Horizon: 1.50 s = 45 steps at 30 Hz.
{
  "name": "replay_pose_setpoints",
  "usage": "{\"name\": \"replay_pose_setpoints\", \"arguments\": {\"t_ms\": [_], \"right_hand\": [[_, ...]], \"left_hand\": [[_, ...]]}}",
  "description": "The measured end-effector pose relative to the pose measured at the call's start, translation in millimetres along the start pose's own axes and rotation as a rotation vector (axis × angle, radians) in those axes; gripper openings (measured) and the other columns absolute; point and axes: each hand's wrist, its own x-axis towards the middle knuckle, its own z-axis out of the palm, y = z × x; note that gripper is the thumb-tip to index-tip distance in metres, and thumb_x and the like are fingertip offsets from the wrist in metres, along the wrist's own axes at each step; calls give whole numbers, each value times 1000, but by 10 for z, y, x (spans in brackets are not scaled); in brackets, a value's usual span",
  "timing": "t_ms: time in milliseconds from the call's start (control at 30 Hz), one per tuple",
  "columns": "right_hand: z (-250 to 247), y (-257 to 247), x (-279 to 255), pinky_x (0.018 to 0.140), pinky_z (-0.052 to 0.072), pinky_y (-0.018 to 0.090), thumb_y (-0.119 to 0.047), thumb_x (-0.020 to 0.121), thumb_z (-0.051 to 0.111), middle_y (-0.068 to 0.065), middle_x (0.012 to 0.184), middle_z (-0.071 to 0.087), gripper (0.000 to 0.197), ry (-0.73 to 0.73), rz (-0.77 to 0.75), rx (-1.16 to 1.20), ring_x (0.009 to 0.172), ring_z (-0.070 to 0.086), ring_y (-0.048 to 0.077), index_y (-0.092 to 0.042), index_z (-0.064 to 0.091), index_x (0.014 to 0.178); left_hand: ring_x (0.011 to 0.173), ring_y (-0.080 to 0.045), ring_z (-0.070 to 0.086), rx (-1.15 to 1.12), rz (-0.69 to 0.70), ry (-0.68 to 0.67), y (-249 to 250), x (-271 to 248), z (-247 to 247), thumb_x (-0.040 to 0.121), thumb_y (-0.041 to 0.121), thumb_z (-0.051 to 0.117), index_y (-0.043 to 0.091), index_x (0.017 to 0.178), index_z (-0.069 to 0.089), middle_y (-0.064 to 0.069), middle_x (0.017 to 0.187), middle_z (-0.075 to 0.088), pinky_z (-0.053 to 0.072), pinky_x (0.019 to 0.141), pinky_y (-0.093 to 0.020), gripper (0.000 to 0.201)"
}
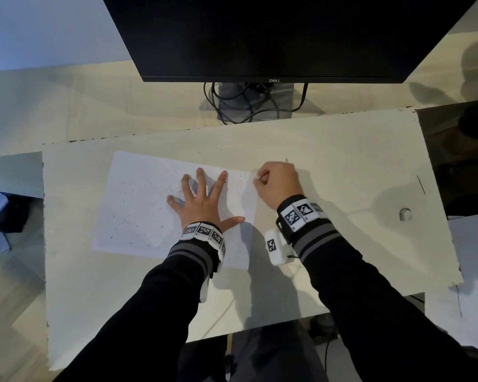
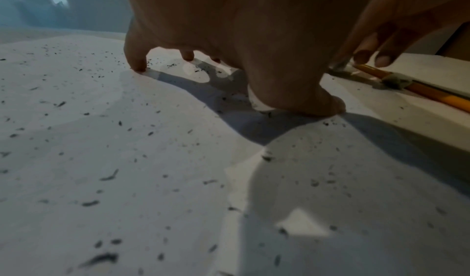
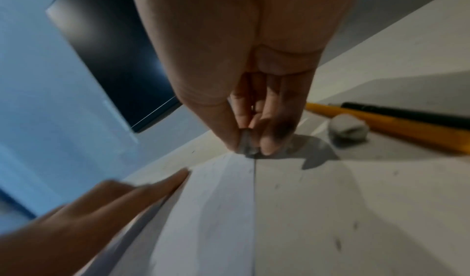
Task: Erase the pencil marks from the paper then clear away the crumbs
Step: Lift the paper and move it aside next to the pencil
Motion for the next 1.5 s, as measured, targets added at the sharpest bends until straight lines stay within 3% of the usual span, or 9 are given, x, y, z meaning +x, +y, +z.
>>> {"name": "replay_pose_setpoints", "arguments": {"t_ms": [233, 433, 533, 700, 833, 933, 1067, 1267, 1500], "right_hand": [[77, -73, -255, 70, 51, 22, -13, 77, 75, -8, 72, 64, 5, -232, -73, 60, 71, 63, 10, -16, 72, 80], [-465, 373, -237, 61, 46, 20, -13, 81, 69, -1, 78, 66, 7, 85, 132, 59, 68, 62, 13, -18, 67, 85], [-625, 734, -193, 69, 45, 27, -10, 83, 63, 9, 93, 65, 9, 145, 222, -104, 85, 61, 26, -20, 63, 83], [-543, 920, -226, 77, 45, 29, -11, 82, 67, 13, 114, 56, 20, 28, 280, -179, 100, 59, 30, -17, 65, 101], [-478, 673, -366, 85, 49, 34, -14, 86, 67, 12, 114, 54, 19, 69, 183, -237, 106, 55, 30, -14, 67, 105], [-294, 295, -522, 79, 50, 31, -26, 92, 63, 5, 97, 62, 12, 105, 19, -97, 90, 61, 24, -16, 68, 95], [42, -37, -654, 82, 44, 27, -50, 94, 55, 3, 109, 66, 41, -155, 147, 29, 101, 60, 23, -17, 60, 119], [386, -192, -682, 86, 47, 31, -54, 78, 75, 7, 124, 59, 65, -135, 159, 43, 106, 60, 23, -18, 52, 128], [549, -445, -728, 91, 50, 34, -29, 79, 79, 3, 111, 65, 58, -67, 185, 148, 105, 60, 23, -19, 52, 130]], "left_hand": [[146, -37, -2, 60, 25, 40, -70, -68, -16, 62, 100, 19, 42, 149, -25, -3, 163, -15, 29, 102, -64, 113], [143, -40, 9, 20, 14, 14, -28, -78, -91, 63, 99, 28, 40, 153, -12, -7, 161, -3, 36, 102, -58, 114], [140, -39, 15, -38, 18, 7, -36, -114, -123, 65, 98, 31, 40, 153, -1, -8, 159, 5, 33, 104, -53, 110], [146, -30, 14, -267, 101, 87, -251, -218, -114, 65, 96, 20, 39, 154, 17, -8, 159, 17, 18, 116, -50, 106], [133, -24, 35, -572, 130, 115, -457, -305, -133, 67, 90, 26, 36, 144, 43, -3, 144, 36, 27, 114, -46, 96], [111, -19, 54, -823, 142, 199, -587, -326, -124, 82, 69, 51, 28, 120, 67, -1, 122, 54, 43, 103, -45, 58], [106, -24, 58, -861, -108, 482, -1000, -352, -79, 90, 24, 69, 18, 98, 74, -6, 115, 58, 45, 99, -36, 12], [132, -34, 41, -818, -729, 414, -1796, -481, 159, 89, 19, 67, 13, 141, 49, -14, 148, 34, 37, 109, -42, 55], [128, -35, 37, -694, -692, 297, -1765, -587, 173, 88, 31, 70, 12, 146, 41, -14, 141, 36, 42, 100, -47, 67]]}}
